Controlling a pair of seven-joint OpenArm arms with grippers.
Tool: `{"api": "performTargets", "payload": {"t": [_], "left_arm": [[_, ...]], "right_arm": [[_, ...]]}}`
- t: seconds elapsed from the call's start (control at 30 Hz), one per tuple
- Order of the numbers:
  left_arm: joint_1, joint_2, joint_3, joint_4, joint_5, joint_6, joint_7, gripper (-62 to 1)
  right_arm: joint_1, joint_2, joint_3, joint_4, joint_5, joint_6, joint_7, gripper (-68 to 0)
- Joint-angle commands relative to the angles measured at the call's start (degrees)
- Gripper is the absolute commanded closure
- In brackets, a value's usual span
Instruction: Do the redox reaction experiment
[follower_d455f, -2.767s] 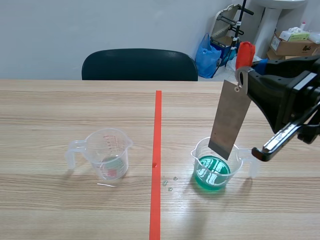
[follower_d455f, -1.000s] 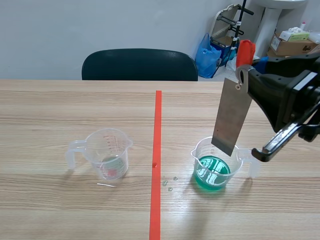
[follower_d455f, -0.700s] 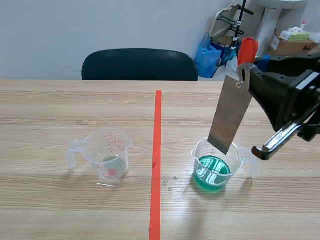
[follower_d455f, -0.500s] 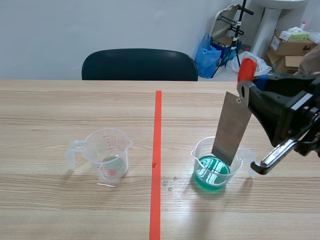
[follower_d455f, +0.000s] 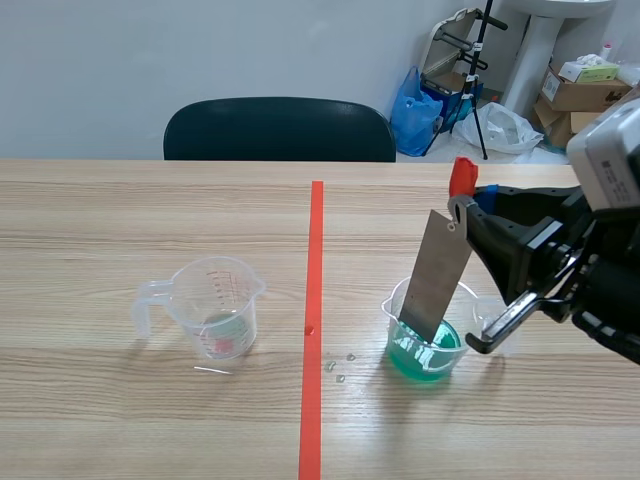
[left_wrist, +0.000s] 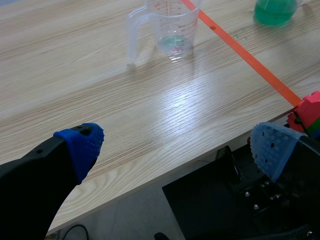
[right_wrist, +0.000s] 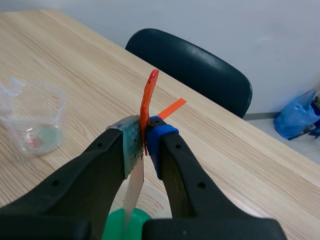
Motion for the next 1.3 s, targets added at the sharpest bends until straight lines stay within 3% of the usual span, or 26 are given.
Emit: {"api": "performTargets", "payload": {"t": [0.0, 0.33, 1.27], "left_arm": [[0.07, 0.31, -0.20, 0.35, -0.39, -0.24, -1.20, -62.3], [0.07, 0.28, -0.20, 0.35, -0.39, -0.24, -1.20, -62.3], [0.07, 0.31, -0.20, 0.35, -0.37, -0.24, -1.18, -62.3]], "right_arm": [[1.29, 0.37, -0.33, -0.26, 0.52, -0.17, 1.77, -1.3], [3.34, -2.75, -3.06, -8.24, -5.84, -0.20, 5.35, -1.3], [3.34, -2.71, -3.74, -11.17, -6.27, -0.22, 5.62, -1.3]]}}
